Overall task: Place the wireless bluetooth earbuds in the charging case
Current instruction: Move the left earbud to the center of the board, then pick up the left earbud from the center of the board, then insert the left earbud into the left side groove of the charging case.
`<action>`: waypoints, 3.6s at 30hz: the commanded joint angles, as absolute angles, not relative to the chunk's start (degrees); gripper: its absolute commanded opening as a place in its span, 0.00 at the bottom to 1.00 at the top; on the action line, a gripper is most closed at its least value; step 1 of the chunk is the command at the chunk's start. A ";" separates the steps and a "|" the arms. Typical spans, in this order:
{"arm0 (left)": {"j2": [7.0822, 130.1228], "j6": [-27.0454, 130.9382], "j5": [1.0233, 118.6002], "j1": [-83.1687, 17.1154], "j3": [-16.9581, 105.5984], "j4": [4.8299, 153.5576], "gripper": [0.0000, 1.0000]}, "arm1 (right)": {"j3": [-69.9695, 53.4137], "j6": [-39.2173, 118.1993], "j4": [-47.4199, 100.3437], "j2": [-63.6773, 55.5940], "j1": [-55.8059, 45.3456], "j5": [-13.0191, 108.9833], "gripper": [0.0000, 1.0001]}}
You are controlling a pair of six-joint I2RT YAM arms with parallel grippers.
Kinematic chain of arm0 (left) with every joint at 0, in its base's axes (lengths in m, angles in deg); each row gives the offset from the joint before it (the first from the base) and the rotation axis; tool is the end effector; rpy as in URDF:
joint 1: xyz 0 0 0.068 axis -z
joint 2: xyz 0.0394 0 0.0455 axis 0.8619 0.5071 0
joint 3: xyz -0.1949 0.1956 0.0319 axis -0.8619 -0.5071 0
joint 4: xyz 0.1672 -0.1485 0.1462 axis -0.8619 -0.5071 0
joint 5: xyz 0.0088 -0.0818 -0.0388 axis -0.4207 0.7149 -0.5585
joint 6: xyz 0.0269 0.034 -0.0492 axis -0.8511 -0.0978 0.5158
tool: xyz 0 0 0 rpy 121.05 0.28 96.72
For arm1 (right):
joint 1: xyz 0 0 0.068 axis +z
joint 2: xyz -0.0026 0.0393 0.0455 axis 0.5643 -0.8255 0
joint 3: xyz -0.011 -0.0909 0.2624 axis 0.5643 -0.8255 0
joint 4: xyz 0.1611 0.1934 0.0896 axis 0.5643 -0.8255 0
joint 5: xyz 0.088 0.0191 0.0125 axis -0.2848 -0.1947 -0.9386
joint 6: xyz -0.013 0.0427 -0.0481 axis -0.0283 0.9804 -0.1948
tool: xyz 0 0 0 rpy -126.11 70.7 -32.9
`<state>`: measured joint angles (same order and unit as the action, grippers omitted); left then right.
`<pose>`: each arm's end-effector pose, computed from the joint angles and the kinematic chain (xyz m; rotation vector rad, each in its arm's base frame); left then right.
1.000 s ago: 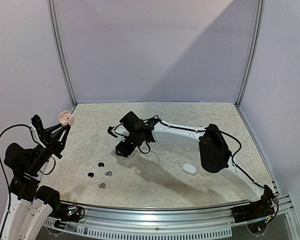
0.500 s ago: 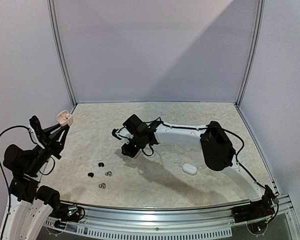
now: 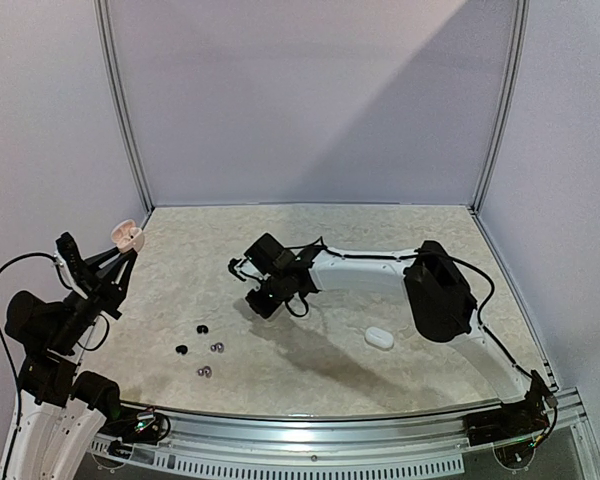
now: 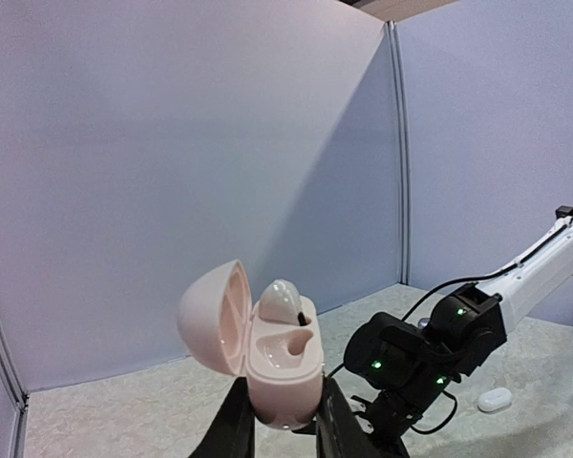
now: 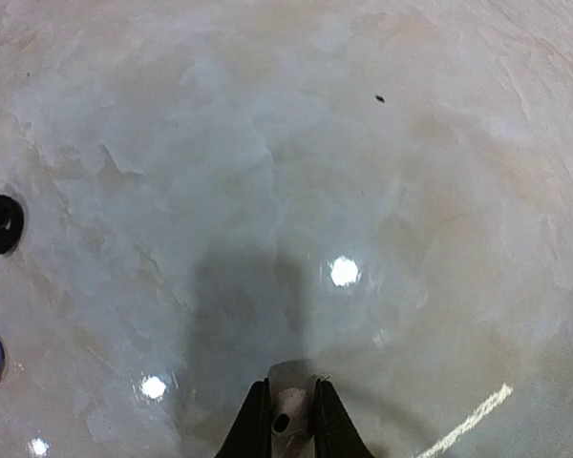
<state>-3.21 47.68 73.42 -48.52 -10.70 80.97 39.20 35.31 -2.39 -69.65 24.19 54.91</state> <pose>0.0921 -0.0374 0.2842 0.3729 1.2519 -0.5151 0.2994 0.4906 0.1155 -1.2027 2.2551 0.4485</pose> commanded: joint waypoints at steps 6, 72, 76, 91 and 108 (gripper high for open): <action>-4.07 47.81 74.45 -48.98 -11.29 81.26 0.00 | 17.01 52.84 -8.36 -56.01 25.08 67.72 0.05; -6.15 47.26 77.28 -48.31 -11.08 81.32 0.00 | 40.00 55.53 -39.99 -58.92 25.36 60.43 0.08; -6.11 46.93 76.75 -47.48 -10.79 81.56 0.00 | 45.34 53.42 -35.80 -53.61 26.98 67.83 0.07; -3.05 40.49 68.70 -44.22 -7.11 72.66 0.00 | 46.06 21.40 18.90 -44.83 44.67 76.33 0.00; -1.95 31.33 71.69 -38.05 -7.55 71.20 0.00 | 53.58 12.85 26.45 -55.61 46.32 73.15 0.00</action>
